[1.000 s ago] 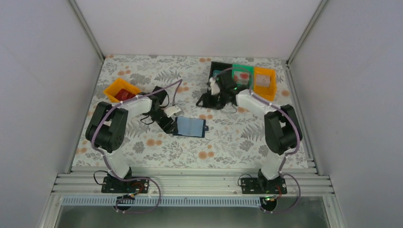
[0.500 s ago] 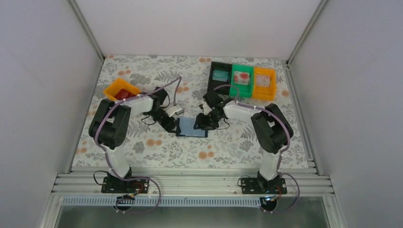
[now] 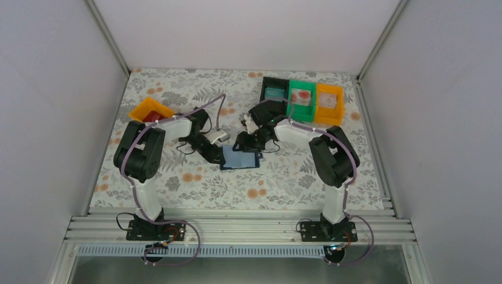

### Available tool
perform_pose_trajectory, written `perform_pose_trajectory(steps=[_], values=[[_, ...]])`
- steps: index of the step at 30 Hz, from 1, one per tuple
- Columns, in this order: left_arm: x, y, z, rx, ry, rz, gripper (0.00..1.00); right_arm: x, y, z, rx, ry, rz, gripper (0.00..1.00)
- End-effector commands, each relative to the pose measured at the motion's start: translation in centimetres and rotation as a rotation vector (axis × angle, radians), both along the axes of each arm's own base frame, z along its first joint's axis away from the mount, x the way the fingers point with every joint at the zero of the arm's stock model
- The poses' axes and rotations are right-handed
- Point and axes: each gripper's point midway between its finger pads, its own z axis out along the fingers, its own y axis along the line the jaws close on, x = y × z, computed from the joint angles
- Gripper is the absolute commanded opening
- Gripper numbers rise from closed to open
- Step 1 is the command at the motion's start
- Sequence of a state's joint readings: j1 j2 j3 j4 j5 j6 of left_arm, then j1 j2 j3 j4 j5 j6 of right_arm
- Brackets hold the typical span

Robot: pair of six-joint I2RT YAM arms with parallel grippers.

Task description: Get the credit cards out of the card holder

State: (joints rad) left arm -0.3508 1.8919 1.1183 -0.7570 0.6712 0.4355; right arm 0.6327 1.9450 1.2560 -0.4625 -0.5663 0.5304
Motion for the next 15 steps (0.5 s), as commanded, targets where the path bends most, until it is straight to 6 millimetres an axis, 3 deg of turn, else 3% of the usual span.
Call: perform_pose_trajectory(steps=[1, 5, 9, 12, 15], values=[[-0.3, 0.0, -1.0, 0.016, -0.003, -0.017, 0.50, 2.0, -2.7, 2.1, -0.128, -0.099, -0.080, 0.51], [-0.2, 0.0, -0.9, 0.017, -0.007, -0.016, 0.50, 2.1, -5.6, 2.1, -0.221, -0.125, -0.166, 0.54], [0.0, 0.1, -0.7, 0.025, -0.017, -0.017, 0.50, 1.9, -6.4, 1.2, -0.239, -0.118, -0.157, 0.55], [1.6, 0.4, 1.2, 0.027, -0.088, -0.003, 0.51, 3.4, -7.2, 3.8, -0.173, -0.189, -0.188, 0.59], [3.7, 1.8, 3.9, 0.016, -0.167, 0.044, 0.53, 5.8, -10.8, 6.2, -0.142, -0.277, -0.276, 0.60]])
